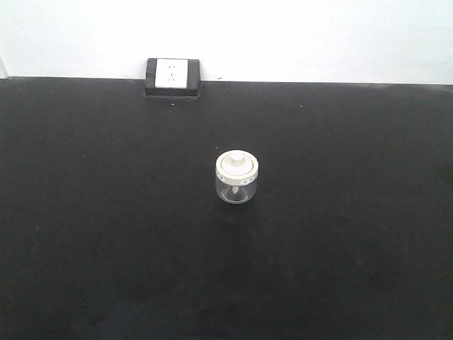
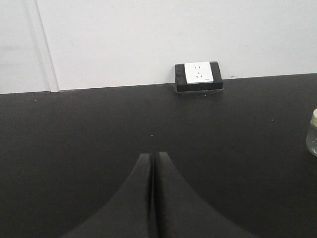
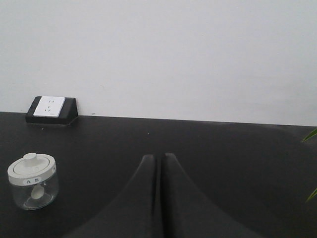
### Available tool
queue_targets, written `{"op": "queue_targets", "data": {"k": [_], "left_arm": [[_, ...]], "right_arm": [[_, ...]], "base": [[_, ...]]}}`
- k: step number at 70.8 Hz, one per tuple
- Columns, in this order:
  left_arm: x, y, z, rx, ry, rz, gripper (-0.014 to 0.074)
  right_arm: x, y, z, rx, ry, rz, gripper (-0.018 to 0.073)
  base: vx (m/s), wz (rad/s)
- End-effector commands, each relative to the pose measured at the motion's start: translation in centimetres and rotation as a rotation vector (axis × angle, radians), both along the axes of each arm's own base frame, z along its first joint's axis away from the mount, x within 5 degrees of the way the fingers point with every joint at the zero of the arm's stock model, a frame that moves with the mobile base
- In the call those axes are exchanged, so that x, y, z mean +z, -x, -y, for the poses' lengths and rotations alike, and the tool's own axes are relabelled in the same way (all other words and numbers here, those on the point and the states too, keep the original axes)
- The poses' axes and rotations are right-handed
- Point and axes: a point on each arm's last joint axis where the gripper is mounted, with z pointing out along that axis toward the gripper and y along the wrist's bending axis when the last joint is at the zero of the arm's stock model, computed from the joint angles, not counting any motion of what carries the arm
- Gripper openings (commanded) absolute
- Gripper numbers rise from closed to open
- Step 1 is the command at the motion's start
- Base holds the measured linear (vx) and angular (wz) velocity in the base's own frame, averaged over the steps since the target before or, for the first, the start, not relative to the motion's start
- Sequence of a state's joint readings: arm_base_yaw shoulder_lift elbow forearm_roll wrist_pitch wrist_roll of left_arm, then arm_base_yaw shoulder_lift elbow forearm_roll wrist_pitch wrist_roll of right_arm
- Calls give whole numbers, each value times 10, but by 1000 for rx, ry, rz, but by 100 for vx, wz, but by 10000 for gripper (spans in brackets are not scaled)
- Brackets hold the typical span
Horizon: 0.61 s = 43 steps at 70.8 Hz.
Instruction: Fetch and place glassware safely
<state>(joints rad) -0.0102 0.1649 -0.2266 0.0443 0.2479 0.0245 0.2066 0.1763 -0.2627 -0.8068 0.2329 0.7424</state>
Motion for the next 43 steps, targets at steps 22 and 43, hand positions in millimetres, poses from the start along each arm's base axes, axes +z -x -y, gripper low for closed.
{"op": "queue_targets", "data": {"k": [22, 43], "left_arm": [[14, -2, 1, -8, 12, 77, -7], [14, -2, 1, -8, 12, 77, -7]], "right_arm": [[4, 5, -1, 17, 17, 58, -3], [4, 5, -1, 17, 16, 58, -3]], "base": [[0, 0], [0, 0]]}}
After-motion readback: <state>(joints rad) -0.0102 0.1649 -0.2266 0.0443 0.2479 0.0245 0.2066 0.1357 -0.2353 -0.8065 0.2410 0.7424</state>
